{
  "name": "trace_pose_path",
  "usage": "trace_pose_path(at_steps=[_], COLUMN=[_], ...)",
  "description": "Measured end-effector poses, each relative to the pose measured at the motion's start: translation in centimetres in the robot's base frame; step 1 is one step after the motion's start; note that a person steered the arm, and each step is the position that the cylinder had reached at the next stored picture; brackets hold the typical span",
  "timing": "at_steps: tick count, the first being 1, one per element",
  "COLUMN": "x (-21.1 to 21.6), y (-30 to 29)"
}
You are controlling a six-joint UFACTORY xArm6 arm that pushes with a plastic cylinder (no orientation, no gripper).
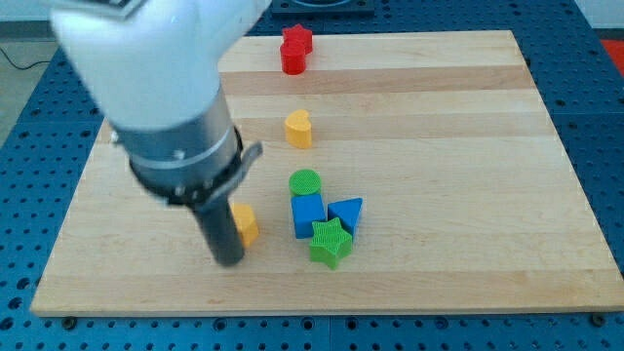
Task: Move the yellow heart to the left of the yellow heart
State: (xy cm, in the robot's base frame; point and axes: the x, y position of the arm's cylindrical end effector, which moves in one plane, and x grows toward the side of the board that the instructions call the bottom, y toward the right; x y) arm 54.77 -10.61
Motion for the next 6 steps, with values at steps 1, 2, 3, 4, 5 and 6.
trace_pose_path(at_steps=[1,2,3,4,5,6], x=[-6.6,-8.8,-7.4,-4.9,-4.7,-6.2], y=[-0.6,-0.6,-1.8,-2.4,0.2,2.4])
